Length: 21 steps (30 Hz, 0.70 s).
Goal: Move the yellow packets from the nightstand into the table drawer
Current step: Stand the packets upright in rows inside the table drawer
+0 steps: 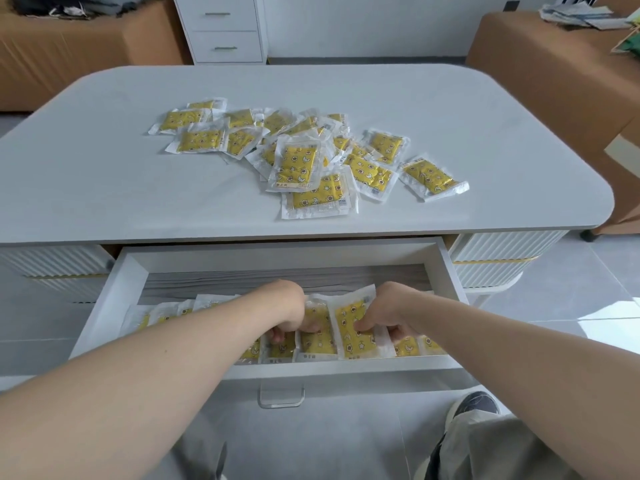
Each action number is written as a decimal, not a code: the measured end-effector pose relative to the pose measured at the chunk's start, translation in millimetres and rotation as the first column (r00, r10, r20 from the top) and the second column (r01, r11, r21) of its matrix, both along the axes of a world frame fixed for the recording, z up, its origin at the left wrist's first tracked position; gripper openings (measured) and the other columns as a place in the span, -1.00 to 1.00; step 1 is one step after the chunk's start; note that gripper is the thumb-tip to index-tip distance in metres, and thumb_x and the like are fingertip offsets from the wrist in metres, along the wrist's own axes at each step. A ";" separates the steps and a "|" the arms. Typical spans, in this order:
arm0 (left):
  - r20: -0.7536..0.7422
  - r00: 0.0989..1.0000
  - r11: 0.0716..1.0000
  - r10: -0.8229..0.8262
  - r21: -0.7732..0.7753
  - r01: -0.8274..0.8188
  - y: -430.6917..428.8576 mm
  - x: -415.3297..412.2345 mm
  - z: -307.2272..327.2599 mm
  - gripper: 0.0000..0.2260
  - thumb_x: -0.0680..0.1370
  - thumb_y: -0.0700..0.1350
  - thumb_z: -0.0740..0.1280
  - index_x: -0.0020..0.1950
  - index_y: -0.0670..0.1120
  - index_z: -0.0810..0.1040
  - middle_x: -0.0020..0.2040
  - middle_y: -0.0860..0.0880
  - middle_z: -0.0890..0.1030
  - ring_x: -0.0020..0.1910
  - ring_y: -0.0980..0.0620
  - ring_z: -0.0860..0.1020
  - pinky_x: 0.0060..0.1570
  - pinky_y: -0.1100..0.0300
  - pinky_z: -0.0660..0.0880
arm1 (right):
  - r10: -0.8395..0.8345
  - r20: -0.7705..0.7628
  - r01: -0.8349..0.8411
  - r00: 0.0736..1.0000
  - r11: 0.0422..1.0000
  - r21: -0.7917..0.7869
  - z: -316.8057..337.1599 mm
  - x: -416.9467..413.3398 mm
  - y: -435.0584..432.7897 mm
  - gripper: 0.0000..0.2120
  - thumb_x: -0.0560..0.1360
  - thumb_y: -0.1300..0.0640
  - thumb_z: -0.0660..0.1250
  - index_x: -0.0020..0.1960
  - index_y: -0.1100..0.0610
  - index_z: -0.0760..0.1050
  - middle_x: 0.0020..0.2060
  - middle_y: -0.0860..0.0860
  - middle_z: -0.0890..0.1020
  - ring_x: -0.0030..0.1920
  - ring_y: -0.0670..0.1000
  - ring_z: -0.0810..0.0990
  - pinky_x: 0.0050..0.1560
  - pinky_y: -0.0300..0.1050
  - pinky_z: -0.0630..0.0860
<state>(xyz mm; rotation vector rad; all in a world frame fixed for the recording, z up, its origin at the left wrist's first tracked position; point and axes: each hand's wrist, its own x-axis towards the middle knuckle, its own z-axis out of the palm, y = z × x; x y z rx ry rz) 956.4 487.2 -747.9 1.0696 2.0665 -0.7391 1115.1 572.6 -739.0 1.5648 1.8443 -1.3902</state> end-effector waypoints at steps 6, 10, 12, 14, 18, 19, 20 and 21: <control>0.064 0.997 0.999 0.035 -0.022 -0.033 -1.7 1.1 -7.6 -0.50 0.58 0.31 0.23 -0.08 -0.13 0.60 -0.19 0.00 0.64 -0.47 0.08 0.49 0.03 0.21 0.56 | 0.307 0.318 -0.363 0.897 0.922 0.133 0.4 6.1 -4.5 -0.55 0.50 -0.17 0.46 -0.20 0.25 0.56 -0.45 0.08 0.63 -0.50 0.03 0.63 -0.35 -0.16 0.64; 0.081 0.997 1.000 -0.001 0.025 -0.001 -2.3 3.6 -1.4 -0.53 0.59 0.28 0.26 -0.08 -0.13 0.62 -0.21 -0.01 0.66 -0.48 0.09 0.50 0.03 0.19 0.58 | 0.414 0.420 -0.514 0.808 0.843 0.158 -3.5 5.7 -4.4 -0.49 0.52 -0.31 0.33 -0.29 0.13 0.56 -0.49 -0.02 0.62 -0.48 -0.04 0.59 -0.12 -0.17 0.64; 0.082 0.997 1.000 -0.015 0.026 0.012 -3.1 5.0 3.5 -0.53 0.59 0.27 0.27 -0.07 -0.15 0.62 -0.21 -0.01 0.66 -0.49 0.09 0.50 0.01 0.18 0.59 | 0.436 0.428 -0.533 0.791 0.835 0.136 -6.9 4.7 -4.0 -0.47 0.54 -0.31 0.30 -0.29 0.13 0.57 -0.48 -0.03 0.63 -0.45 -0.04 0.60 -0.05 -0.15 0.64; 0.078 0.997 1.000 -0.028 0.010 0.027 -3.9 6.4 7.2 -0.52 0.59 0.27 0.26 -0.06 -0.15 0.63 -0.18 -0.02 0.68 -0.47 0.09 0.51 0.02 0.18 0.59 | 0.457 0.452 -0.555 0.766 0.825 0.106 -7.0 3.1 -3.5 -0.46 0.54 -0.32 0.27 -0.28 0.14 0.58 -0.47 -0.03 0.64 -0.43 -0.04 0.61 -0.01 -0.14 0.64; 0.037 0.996 0.996 -0.081 0.035 0.079 -1.1 13.0 29.9 -0.47 0.59 0.28 0.26 -0.03 -0.20 0.67 -0.08 -0.06 0.74 -0.35 0.02 0.60 0.02 0.16 0.62 | 0.499 0.485 -0.610 0.718 0.787 0.092 10.8 -6.7 -1.5 -0.50 0.56 -0.27 0.29 -0.24 0.15 0.58 -0.46 -0.03 0.66 -0.43 -0.03 0.62 -0.10 -0.17 0.62; 0.044 0.996 0.995 -0.081 0.060 0.079 1.8 14.5 39.6 -0.45 0.59 0.27 0.26 -0.01 -0.23 0.68 -0.08 -0.07 0.74 -0.32 0.01 0.62 0.04 0.15 0.63 | 0.504 0.477 -0.620 0.720 0.776 0.117 20.0 -11.5 0.1 -0.51 0.57 -0.25 0.29 -0.24 0.16 0.58 -0.48 -0.04 0.65 -0.43 -0.03 0.61 -0.09 -0.16 0.63; 0.065 0.996 0.993 -0.068 0.104 0.061 5.4 15.2 50.0 -0.46 0.60 0.25 0.27 0.00 -0.25 0.68 -0.11 -0.08 0.74 -0.32 0.00 0.62 0.03 0.13 0.64 | 0.502 0.450 -0.616 0.739 0.774 0.146 29.3 -17.6 2.9 -0.53 0.59 -0.22 0.28 -0.22 0.17 0.57 -0.49 -0.03 0.64 -0.43 -0.03 0.60 -0.10 -0.14 0.62; 0.098 0.994 0.984 -0.046 0.174 0.029 9.8 14.5 60.3 -0.51 0.61 0.20 0.30 0.00 -0.26 0.68 -0.16 -0.08 0.74 -0.34 0.00 0.62 -0.02 0.13 0.65 | 0.492 0.404 -0.594 0.771 0.785 0.176 39.4 -23.5 6.1 -0.56 0.61 -0.17 0.27 -0.20 0.18 0.56 -0.50 -0.03 0.63 -0.45 -0.02 0.58 -0.14 -0.14 0.60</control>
